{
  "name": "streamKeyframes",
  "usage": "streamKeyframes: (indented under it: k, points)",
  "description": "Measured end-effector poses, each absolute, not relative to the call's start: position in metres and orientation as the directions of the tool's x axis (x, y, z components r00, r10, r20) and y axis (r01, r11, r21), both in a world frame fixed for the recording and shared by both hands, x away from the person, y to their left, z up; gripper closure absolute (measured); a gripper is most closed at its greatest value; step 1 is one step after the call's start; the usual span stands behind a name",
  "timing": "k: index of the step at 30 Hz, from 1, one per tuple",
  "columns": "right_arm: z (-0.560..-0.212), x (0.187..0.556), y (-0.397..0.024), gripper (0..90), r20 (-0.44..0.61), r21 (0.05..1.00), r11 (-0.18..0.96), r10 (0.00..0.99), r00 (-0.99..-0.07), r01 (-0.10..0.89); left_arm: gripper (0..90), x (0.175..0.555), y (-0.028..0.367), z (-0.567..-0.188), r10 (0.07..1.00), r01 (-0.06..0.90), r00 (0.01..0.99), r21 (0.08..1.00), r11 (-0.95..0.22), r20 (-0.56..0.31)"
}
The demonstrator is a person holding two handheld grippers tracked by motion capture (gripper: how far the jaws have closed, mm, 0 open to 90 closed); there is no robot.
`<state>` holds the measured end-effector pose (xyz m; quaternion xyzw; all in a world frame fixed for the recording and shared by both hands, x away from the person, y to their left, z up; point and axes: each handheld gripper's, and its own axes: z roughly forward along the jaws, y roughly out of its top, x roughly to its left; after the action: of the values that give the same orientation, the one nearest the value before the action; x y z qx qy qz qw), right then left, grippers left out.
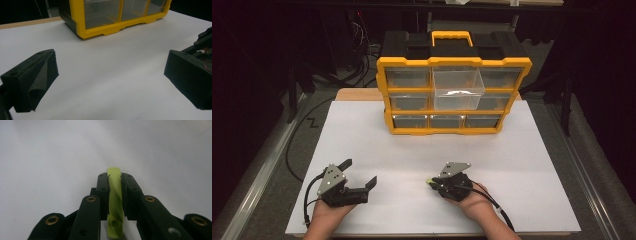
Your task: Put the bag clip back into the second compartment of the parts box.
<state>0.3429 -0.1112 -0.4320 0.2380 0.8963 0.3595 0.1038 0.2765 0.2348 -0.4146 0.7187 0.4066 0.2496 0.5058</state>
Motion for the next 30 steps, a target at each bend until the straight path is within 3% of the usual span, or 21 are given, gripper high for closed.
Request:
streamKeyframes:
  k: [17,30]
  points:
    - [-0.417,0.345,-0.125,79.1,0.009,0.723,0.593,0.504,-0.864,0.354,0.4,0.277,0.233,-0.415,0.829,0.337,0.556,0.927,-0.164,-0.055]
    - [-0.397,0.355,-0.157,79.1,0.037,0.6,0.693,0.475,-0.879,0.4,0.5,0.275,0.234,-0.415,0.823,0.322,0.566,0.934,-0.157,-0.057]
